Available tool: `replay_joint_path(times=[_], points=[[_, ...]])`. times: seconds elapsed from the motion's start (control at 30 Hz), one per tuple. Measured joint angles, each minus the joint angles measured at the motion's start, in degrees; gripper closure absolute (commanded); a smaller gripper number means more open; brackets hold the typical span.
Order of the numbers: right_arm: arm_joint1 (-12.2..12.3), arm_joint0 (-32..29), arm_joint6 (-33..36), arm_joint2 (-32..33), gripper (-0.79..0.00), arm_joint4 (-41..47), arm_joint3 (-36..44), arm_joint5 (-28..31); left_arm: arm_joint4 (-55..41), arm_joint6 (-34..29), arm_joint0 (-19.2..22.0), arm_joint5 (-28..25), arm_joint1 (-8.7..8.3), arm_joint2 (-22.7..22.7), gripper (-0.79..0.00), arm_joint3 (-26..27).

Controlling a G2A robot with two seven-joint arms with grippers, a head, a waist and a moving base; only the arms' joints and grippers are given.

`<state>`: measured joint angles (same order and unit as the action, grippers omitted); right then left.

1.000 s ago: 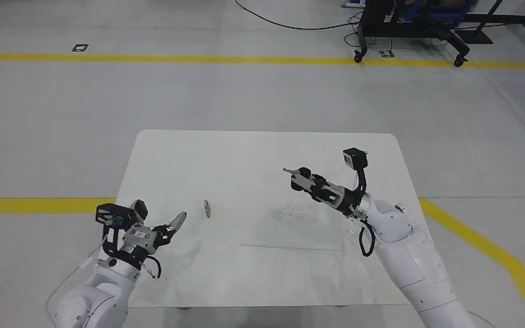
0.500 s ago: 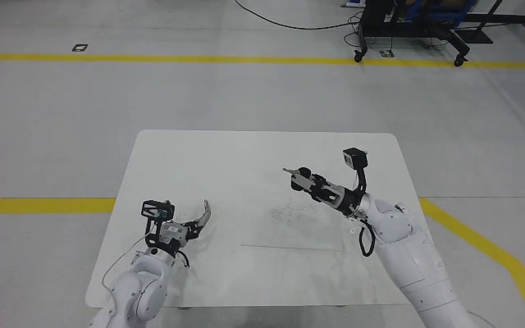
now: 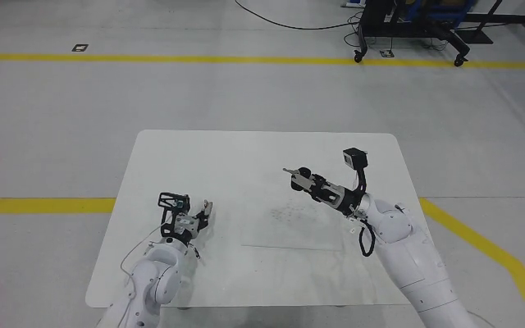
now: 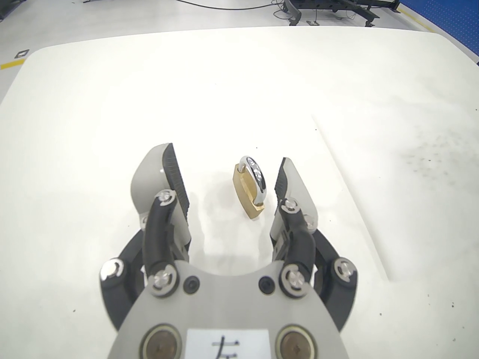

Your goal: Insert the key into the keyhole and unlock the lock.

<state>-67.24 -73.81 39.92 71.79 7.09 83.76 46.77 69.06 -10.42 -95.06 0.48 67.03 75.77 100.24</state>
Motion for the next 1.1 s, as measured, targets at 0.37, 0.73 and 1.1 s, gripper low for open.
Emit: replay_joint_path(times=[0.37, 0.73, 1.1], points=[[0.0, 0.0, 0.0, 0.0, 0.000, 0.0, 0.0, 0.0, 0.9, -2.4, 1.4, 0.1, 0.35, -1.2, -0.111, -0.9], [0.0, 0.0, 0.0, 0.0, 0.000, 0.0, 0.0, 0.0, 0.9, -4.2, 0.0, -0.1, 0.30, 0.2, 0.000, 0.2], [0.0, 0.0, 0.0, 0.0, 0.000, 0.0, 0.0, 0.0, -10.1, -1.3, -1.9, -2.8, 0.62, 3.4, 0.000, 2.9]])
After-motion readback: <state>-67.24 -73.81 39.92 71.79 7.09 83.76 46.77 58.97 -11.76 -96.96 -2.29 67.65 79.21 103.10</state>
